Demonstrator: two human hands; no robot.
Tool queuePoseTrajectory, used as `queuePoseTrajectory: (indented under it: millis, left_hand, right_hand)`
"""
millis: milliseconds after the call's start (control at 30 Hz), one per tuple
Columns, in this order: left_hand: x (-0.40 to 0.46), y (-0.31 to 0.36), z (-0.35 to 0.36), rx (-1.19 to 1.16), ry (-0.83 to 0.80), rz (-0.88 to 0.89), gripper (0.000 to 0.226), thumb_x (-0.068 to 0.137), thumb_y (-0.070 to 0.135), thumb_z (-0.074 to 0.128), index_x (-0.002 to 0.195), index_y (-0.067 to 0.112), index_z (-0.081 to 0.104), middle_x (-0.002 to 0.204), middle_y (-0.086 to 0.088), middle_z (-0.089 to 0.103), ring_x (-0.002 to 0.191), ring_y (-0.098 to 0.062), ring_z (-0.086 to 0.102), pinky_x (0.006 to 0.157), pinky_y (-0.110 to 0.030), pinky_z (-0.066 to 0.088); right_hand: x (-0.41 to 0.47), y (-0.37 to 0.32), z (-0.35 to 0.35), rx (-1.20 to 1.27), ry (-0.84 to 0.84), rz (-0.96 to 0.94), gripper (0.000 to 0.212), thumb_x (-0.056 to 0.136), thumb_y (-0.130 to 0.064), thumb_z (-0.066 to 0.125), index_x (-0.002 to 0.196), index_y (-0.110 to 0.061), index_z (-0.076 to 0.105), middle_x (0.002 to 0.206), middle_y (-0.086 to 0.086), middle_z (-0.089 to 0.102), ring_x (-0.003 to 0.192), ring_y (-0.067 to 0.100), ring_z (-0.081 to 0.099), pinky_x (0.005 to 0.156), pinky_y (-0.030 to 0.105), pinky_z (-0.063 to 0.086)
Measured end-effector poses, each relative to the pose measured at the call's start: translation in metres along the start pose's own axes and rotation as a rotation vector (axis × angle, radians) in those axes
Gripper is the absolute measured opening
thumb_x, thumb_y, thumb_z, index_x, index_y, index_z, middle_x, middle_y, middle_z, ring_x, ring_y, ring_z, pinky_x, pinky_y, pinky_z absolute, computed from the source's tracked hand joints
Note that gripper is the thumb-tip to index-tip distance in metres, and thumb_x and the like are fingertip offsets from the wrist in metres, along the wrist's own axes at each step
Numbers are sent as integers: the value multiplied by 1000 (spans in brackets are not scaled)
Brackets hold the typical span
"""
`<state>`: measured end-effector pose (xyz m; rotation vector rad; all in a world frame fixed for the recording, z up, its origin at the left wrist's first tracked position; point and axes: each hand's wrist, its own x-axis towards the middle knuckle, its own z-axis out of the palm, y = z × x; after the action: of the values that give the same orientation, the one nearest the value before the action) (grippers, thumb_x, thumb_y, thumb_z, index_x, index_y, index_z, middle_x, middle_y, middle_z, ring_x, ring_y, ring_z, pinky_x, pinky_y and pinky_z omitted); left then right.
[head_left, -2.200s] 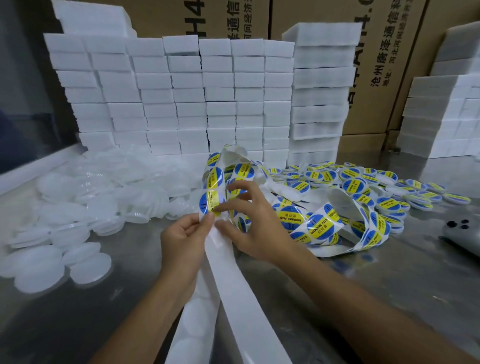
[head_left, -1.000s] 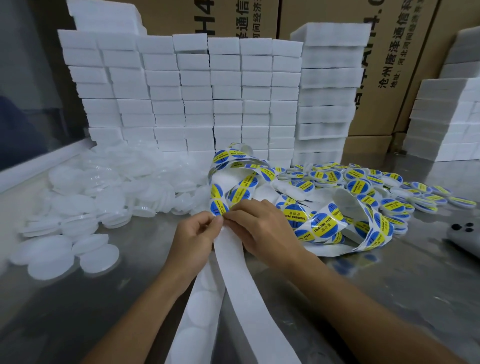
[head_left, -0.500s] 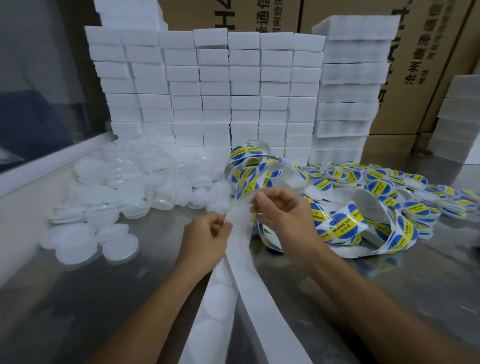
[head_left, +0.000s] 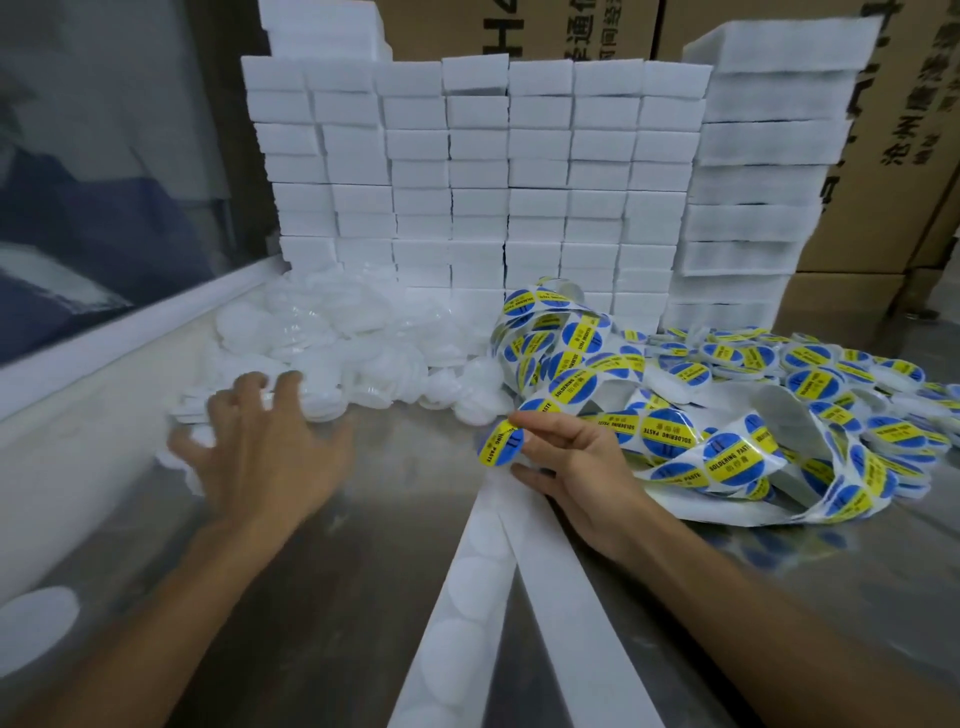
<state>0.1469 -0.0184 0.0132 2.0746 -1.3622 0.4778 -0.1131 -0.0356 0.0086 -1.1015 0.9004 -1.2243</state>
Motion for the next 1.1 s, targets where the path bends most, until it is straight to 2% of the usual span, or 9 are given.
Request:
queuePoseTrajectory:
  millis: [100,167,267,367,567,700,833,967,1100]
  left_hand:
    - [1,-51,12,12,-258,-238,91,78,76,49,146,22,24,154,-17,20,140,-40,15,109,-65,20]
    - [2,-62,23,-57,-411,-294,104,71,87,41,150,26,11,160,-11,4,145,-38,3,113,-64,15]
    - [10,-47,36,-99,-478,-278,119,62,92,42,152,26,1,161,-10,-5,146,-42,-5,116,-61,9]
    - [14,-26,48,-90,-473,-273,122,63,92,44,153,25,-5,162,-8,-7,145,-45,-11,115,-61,12]
    - [8,9,58,-7,-422,-251,104,75,87,34,149,18,12,160,-16,3,142,-52,-7,115,-61,7]
    - [2,30,55,40,-410,-173,81,86,75,33,142,16,27,153,-23,15,144,-43,5,111,-65,13]
    - [-1,43,54,43,-373,-87,64,93,62,37,139,18,36,155,-18,16,145,-36,3,108,-69,16]
    - [-5,46,51,144,-270,34,44,96,55,38,122,24,54,144,-10,34,134,-29,26,108,-66,16]
    - [-8,48,53,103,-95,181,25,95,35,53,105,17,65,128,-9,48,119,-28,40,100,-54,20]
  right_hand:
    - [1,-1,-2,-3,-27,16,28,89,4,62,92,-18,78,99,6,76,100,21,66,104,50,45]
    - [1,-2,-4,1,-41,37,27,89,2,61,91,-18,79,103,8,76,106,22,68,105,48,47]
    - [3,-2,-8,27,-51,61,22,89,-3,61,93,-15,79,106,12,75,111,26,67,106,48,46]
    - [5,-2,-11,49,-40,77,21,90,-10,60,101,-13,77,111,12,73,114,26,65,106,49,45]
    - [7,-4,-10,45,-19,70,16,90,-19,67,102,-14,75,105,8,76,110,20,67,103,50,48]
    - [5,-2,-10,24,8,26,14,89,-9,69,99,-17,74,99,6,77,97,18,72,100,51,50]
    - [5,-1,-10,4,-10,14,18,91,-8,66,102,-21,73,97,1,77,92,11,73,99,48,52]
    - [5,-2,-9,-11,-15,12,17,92,-7,65,102,-18,73,95,2,77,89,11,73,99,47,52]
    - [4,-3,-9,2,-1,12,12,91,-7,65,95,-16,71,89,2,77,84,12,73,99,49,51]
